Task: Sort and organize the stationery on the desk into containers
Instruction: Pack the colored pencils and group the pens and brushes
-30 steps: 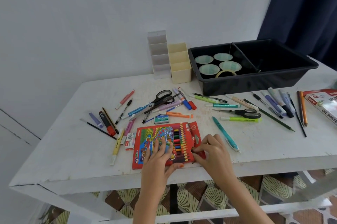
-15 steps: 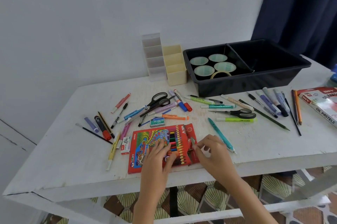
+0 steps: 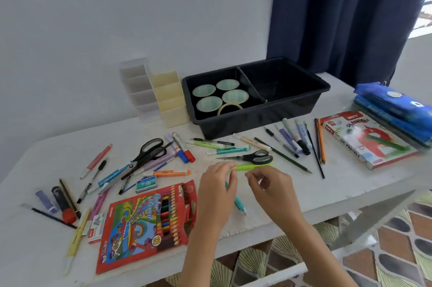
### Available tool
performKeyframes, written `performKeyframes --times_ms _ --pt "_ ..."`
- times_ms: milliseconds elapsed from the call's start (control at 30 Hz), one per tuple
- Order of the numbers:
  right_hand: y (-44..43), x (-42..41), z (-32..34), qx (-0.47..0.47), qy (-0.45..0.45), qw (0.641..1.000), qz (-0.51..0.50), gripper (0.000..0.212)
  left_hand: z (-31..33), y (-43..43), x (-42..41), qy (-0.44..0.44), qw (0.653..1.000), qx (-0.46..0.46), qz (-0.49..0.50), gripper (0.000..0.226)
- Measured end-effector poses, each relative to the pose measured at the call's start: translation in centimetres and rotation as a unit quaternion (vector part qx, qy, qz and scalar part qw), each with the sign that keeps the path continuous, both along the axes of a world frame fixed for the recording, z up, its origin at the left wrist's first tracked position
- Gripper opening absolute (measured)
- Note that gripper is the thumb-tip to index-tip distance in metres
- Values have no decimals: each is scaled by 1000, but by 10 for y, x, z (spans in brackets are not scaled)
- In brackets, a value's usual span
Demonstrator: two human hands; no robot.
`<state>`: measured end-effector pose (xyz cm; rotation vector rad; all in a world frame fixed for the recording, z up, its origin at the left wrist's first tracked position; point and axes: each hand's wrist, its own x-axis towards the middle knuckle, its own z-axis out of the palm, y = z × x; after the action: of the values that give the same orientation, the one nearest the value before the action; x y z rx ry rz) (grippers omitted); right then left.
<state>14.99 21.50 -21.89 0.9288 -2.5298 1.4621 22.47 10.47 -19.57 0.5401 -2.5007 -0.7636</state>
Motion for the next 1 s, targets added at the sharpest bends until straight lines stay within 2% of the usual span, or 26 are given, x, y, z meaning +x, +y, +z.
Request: performKeyframes --times_ms 167,333,467,667,800,1000 --pt "45 -59 1 -34 -35 991 -126 8 -5 40 -58 8 999 -14 -40 29" --pt "80 -116 -6 4 -46 973 -225 12 -10 76 -105 18 996 -28 -81 26" --pt "88 -145 -15 96 -114 966 -211 29 -19 94 -130 13 995 -29 -92 25" --pt "101 -155 -25 52 -148 965 -208 23 -27 117 -153 0 997 9 -73 27" --pt "107 -158 -19 108 -140 960 -219 16 -34 135 -171 -12 997 34 -70 26" --pt "129 -160 -9 79 -114 964 -226 18 -43 154 -196 -32 999 -10 -39 23"
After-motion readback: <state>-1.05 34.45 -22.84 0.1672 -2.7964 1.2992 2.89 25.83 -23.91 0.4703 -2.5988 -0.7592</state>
